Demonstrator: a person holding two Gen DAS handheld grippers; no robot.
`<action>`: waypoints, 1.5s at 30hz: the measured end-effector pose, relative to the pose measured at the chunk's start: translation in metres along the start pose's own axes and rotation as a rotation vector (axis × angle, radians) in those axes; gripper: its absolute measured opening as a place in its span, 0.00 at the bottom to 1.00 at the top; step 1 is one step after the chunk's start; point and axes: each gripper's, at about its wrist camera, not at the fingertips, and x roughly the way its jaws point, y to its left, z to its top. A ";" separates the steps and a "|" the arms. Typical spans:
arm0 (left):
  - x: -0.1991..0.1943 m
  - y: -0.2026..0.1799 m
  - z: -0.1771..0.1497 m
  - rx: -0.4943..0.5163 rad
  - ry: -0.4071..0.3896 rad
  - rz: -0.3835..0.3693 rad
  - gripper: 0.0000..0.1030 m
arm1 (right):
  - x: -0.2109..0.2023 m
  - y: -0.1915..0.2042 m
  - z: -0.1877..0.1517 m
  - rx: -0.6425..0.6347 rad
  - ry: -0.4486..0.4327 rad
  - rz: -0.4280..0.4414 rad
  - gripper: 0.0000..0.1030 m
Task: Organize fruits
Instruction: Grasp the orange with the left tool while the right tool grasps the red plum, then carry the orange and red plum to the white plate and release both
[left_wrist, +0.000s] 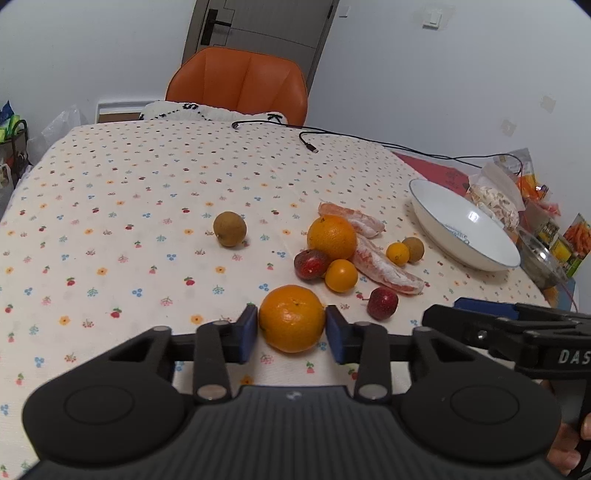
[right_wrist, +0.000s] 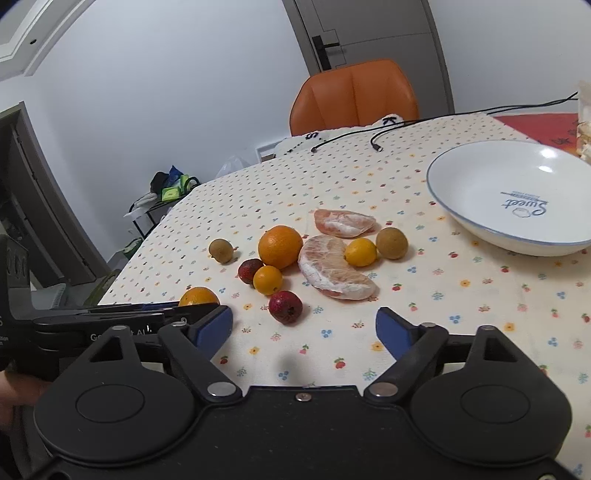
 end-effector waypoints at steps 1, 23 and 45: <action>0.001 0.000 0.001 0.000 0.001 -0.002 0.36 | 0.002 0.000 0.000 0.003 0.003 0.005 0.77; -0.016 0.020 0.005 -0.030 -0.033 0.009 0.36 | 0.030 0.013 0.006 -0.013 0.052 0.063 0.45; -0.011 -0.013 0.017 0.036 -0.054 -0.028 0.36 | 0.000 -0.009 0.012 0.018 -0.017 0.047 0.21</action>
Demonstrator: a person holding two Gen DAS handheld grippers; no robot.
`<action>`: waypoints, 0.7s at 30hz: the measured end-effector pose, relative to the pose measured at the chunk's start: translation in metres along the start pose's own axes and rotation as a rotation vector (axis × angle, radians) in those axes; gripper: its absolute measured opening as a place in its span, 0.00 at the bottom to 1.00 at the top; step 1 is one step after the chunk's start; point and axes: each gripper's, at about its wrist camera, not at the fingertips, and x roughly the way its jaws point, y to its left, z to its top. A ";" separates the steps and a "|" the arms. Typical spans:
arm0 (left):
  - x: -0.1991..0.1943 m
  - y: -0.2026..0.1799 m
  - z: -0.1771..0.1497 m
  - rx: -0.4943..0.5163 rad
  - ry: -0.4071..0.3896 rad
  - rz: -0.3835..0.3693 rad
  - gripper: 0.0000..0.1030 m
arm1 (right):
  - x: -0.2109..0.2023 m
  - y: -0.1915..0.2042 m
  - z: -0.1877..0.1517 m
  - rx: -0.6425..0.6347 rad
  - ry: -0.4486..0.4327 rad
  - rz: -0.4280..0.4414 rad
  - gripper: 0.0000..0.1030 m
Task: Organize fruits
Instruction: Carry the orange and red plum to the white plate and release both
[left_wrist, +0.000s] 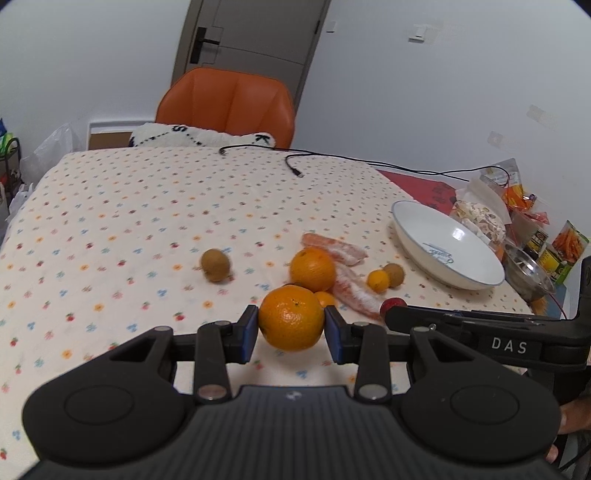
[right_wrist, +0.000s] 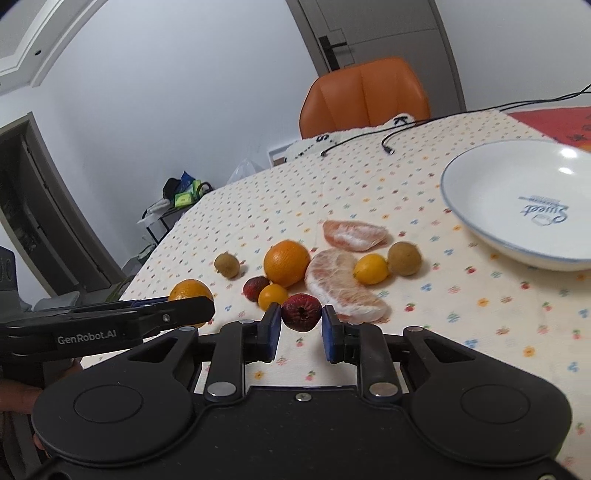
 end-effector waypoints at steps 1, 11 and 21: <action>0.001 -0.003 0.002 0.006 -0.003 -0.005 0.36 | -0.003 -0.002 0.001 0.000 -0.007 -0.002 0.21; 0.009 -0.037 0.021 0.060 -0.033 -0.057 0.36 | -0.031 -0.021 0.011 0.014 -0.071 -0.038 0.21; 0.024 -0.068 0.039 0.090 -0.044 -0.103 0.36 | -0.053 -0.042 0.019 0.029 -0.121 -0.078 0.21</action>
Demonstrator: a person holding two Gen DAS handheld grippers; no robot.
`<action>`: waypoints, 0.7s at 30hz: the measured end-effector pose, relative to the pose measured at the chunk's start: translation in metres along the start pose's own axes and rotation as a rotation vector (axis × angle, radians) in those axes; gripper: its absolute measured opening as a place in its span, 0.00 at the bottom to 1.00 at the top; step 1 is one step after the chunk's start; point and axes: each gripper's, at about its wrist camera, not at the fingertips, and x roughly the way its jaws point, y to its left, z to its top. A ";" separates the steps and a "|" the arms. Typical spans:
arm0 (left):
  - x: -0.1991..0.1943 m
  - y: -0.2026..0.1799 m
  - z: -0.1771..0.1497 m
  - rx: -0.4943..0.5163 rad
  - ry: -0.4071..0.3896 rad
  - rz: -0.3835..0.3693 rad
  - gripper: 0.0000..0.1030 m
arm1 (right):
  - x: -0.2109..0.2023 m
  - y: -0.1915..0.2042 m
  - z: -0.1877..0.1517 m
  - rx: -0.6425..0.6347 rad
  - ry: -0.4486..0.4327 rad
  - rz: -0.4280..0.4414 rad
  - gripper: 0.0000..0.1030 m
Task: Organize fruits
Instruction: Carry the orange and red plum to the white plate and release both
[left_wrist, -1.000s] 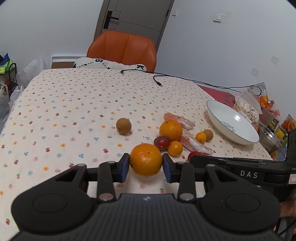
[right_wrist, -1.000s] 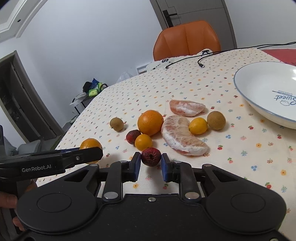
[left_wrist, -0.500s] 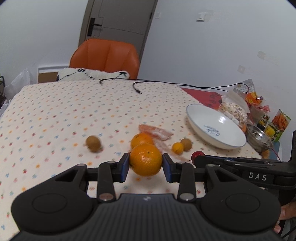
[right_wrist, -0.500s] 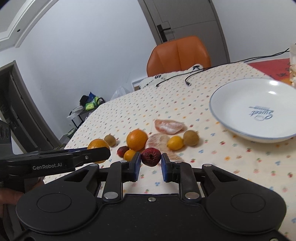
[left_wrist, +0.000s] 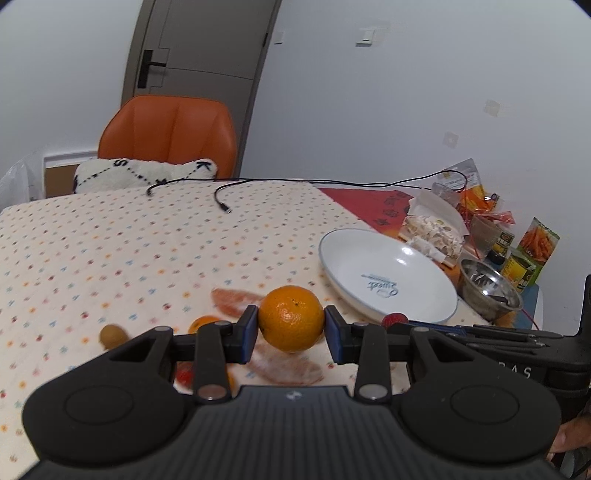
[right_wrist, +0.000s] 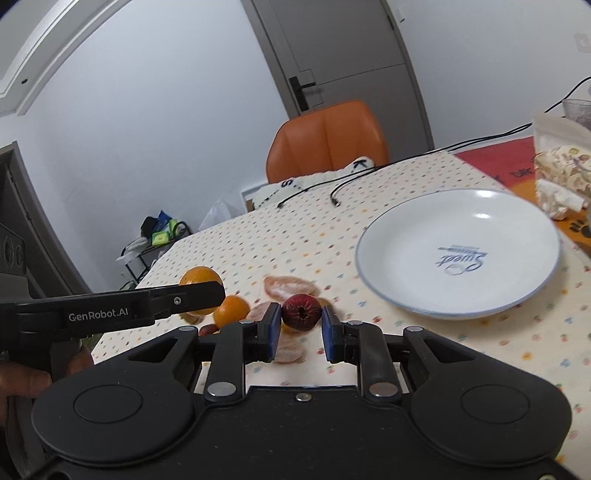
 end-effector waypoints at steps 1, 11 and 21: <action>0.001 -0.002 0.002 0.003 -0.001 -0.004 0.36 | -0.001 -0.002 0.001 0.003 -0.004 -0.005 0.21; 0.025 -0.025 0.017 0.025 0.010 -0.044 0.36 | -0.010 -0.030 0.010 0.047 -0.036 -0.050 0.21; 0.054 -0.050 0.024 0.053 0.043 -0.081 0.36 | -0.018 -0.060 0.015 0.079 -0.069 -0.123 0.21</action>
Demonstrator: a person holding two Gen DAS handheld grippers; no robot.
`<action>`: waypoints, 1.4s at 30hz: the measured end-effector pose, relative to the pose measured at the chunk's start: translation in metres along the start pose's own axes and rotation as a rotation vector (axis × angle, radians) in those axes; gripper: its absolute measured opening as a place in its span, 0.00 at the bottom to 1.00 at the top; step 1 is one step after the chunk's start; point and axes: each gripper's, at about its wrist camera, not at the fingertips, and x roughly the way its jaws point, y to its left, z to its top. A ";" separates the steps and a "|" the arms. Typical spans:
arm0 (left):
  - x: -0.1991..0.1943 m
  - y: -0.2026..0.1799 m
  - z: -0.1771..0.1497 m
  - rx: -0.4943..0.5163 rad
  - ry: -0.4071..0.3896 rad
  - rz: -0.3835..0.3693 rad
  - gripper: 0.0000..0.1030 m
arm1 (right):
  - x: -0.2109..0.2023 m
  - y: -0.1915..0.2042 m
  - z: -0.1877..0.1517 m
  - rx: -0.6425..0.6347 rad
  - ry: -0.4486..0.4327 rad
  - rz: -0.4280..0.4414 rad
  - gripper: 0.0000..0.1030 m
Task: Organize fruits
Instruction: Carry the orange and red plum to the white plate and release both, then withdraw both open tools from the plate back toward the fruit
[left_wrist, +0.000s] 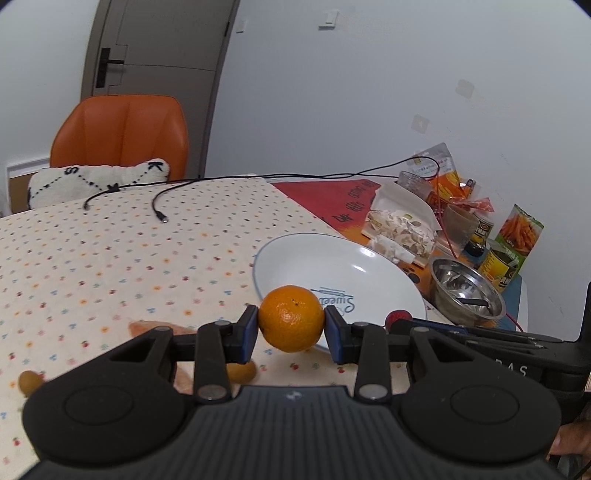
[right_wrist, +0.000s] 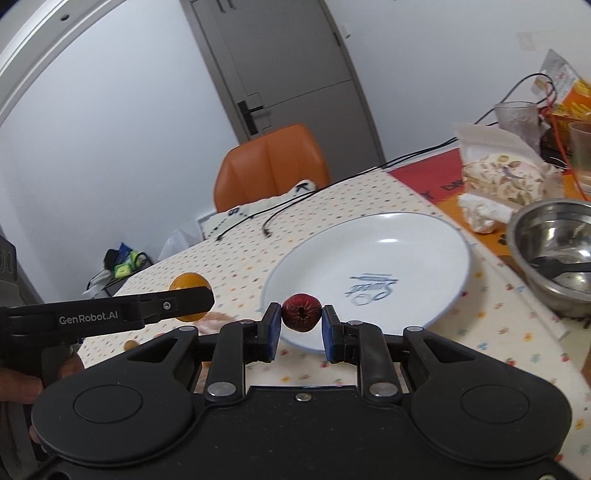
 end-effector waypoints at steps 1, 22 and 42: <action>0.003 -0.002 0.000 0.001 0.004 -0.003 0.36 | 0.000 -0.003 0.000 0.001 -0.002 -0.008 0.21; 0.073 -0.033 0.004 0.021 0.086 -0.015 0.36 | 0.005 -0.037 0.003 0.021 -0.019 -0.102 0.22; 0.057 -0.021 0.007 -0.008 0.055 0.032 0.54 | -0.006 -0.033 -0.001 0.046 -0.051 -0.093 0.47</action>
